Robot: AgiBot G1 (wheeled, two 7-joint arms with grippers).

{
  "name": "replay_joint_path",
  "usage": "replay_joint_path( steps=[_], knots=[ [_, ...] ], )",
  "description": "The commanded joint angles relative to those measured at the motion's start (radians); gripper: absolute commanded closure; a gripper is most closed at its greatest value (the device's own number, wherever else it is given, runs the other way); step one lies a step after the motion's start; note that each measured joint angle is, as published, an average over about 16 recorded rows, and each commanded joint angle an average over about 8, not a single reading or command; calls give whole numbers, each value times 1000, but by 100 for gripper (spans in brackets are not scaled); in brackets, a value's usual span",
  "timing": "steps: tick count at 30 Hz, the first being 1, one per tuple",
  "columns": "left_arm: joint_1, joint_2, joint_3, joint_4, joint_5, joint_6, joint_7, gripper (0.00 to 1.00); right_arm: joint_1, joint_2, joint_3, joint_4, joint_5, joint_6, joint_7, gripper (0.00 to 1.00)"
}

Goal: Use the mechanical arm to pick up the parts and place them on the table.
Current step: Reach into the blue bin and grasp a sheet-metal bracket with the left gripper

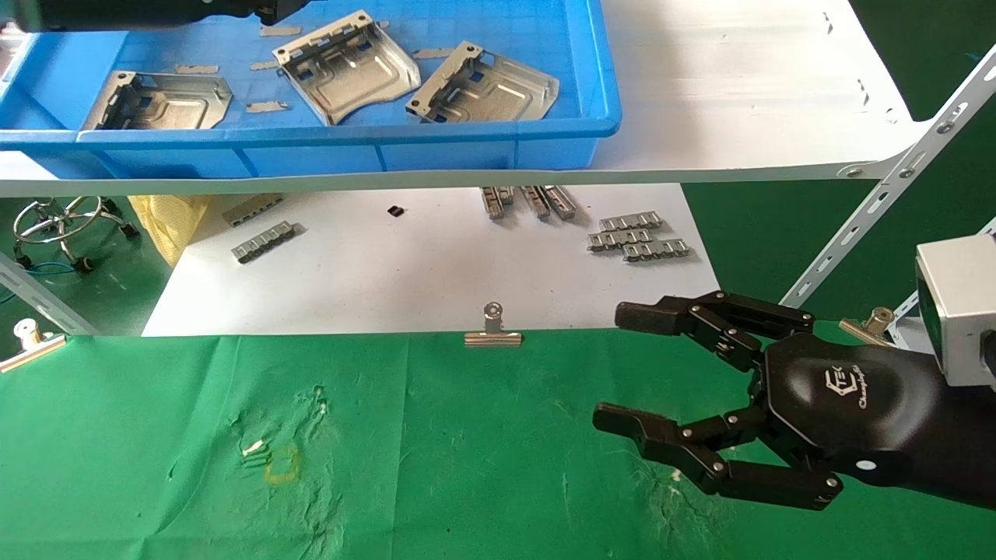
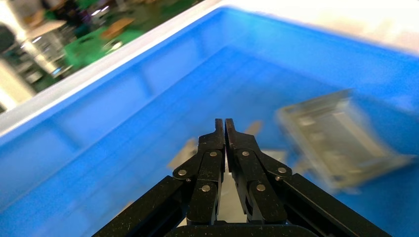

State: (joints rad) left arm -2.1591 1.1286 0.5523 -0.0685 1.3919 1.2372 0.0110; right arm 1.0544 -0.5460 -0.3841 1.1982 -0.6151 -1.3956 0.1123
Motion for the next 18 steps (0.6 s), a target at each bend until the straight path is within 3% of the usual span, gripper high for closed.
replay_joint_path(
  steps=[1, 5, 9, 18],
  knots=[
    [-3, -15, -10, -8, -16, 62, 16, 97, 0, 0, 0, 0, 0, 0, 0, 0],
    [-9, -33, -1, -19, -5, 134, 66, 47, 0, 0, 0, 0, 0, 0, 0, 0],
    [-19, -38, 17, -20, 24, 112, 118, 0, 0, 0, 0, 0, 0, 0, 0, 0],
    [-42, -15, 51, 15, 77, 41, 138, 0, 0, 0, 0, 0, 0, 0, 0, 0]
  ],
)
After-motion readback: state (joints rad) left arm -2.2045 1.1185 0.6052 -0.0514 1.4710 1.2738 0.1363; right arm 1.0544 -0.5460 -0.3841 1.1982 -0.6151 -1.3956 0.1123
